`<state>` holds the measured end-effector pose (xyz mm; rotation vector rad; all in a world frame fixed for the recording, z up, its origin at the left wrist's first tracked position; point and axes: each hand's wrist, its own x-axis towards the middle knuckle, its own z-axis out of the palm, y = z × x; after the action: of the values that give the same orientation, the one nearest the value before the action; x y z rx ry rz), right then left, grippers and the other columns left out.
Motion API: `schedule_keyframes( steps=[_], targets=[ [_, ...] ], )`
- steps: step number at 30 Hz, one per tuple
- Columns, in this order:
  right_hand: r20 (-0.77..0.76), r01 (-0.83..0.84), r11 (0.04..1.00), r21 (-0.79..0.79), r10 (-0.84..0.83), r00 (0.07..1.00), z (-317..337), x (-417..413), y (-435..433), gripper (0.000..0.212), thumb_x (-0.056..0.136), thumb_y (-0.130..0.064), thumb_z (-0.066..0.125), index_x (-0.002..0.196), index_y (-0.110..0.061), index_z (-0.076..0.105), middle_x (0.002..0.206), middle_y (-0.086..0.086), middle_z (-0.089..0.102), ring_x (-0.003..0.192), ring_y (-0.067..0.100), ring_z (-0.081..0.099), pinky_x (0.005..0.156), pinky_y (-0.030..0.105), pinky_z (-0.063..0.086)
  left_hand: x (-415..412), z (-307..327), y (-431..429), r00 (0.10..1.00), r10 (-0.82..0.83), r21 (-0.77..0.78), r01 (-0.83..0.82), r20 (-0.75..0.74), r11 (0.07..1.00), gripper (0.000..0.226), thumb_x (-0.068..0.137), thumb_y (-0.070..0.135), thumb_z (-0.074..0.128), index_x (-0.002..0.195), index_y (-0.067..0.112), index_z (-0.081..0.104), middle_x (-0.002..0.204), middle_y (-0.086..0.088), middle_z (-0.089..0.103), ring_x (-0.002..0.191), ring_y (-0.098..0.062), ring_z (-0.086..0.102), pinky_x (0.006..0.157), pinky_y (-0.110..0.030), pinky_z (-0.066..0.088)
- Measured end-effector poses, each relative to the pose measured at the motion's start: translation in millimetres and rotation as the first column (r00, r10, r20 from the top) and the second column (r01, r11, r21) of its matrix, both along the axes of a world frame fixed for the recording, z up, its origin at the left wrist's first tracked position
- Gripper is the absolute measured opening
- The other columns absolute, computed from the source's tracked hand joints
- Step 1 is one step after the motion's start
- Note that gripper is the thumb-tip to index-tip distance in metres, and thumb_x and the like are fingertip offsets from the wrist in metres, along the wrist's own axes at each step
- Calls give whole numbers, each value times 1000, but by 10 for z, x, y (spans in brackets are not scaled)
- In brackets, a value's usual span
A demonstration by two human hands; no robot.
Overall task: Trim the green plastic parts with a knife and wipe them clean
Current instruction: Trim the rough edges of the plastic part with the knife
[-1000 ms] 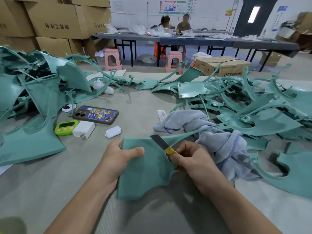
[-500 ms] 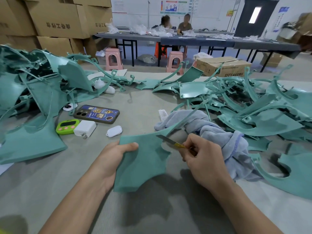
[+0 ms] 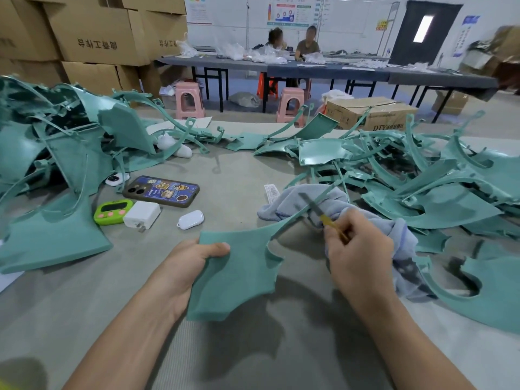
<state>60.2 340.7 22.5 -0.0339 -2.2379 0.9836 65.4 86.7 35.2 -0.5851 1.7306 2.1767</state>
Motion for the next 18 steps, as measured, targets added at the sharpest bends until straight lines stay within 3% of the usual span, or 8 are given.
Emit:
schedule_keyframes(
  steps=[2,4,6,8,12,14,18],
  targets=[
    [-39,20,998,-52,-22,999,31,3,64,31,91,-17,72,73,-23,47,56,-7,58,51,11,54,52,28,47,-4,3,1,1000,1,-11,-1,3,1000,12,91,5,64,99,0,72,92,-25,75,67,-37,74,51,-41,59],
    [-30,-155,988,17,155,987,23,40,70,29,88,-15,74,74,-23,51,63,-8,60,53,9,53,51,20,44,-5,3,4,1000,-5,-15,5,5,1000,12,91,6,64,98,1,73,93,-25,75,68,-37,74,52,-41,59],
    [88,-304,945,120,295,951,-12,79,-4,30,86,-15,76,73,-26,51,70,-10,60,58,9,53,49,16,40,-3,-2,2,1000,-17,-14,17,2,1000,13,91,6,64,99,1,73,94,-24,76,70,-37,75,54,-41,60],
    [117,-237,960,149,221,968,-32,35,-21,33,87,-16,74,70,-26,48,64,-9,58,59,9,53,50,17,40,-3,-6,-2,1000,-21,-14,21,-1,1000,14,91,6,64,100,1,73,95,-24,75,70,-37,74,55,-41,60],
    [33,65,998,-20,-64,997,26,-65,102,33,91,-14,70,69,-18,46,53,-4,52,57,15,51,49,17,35,-15,-1,-1,1000,-2,-46,1,-14,999,11,91,4,63,98,1,72,89,-24,76,63,-35,74,48,-38,57],
    [14,74,996,-56,-73,997,9,-47,127,31,90,-15,69,70,-17,46,54,-3,54,57,16,51,51,15,36,-16,-1,5,1000,8,-60,-10,-23,998,11,91,3,64,98,1,72,89,-24,75,63,-35,74,48,-38,57],
    [52,-88,994,-72,91,994,-2,9,44,31,89,-17,72,70,-26,50,58,-5,61,52,13,56,50,18,40,-16,-11,5,998,38,-68,-41,-44,997,9,91,3,64,94,3,72,86,-23,76,62,-34,73,47,-38,57]
  ],
)
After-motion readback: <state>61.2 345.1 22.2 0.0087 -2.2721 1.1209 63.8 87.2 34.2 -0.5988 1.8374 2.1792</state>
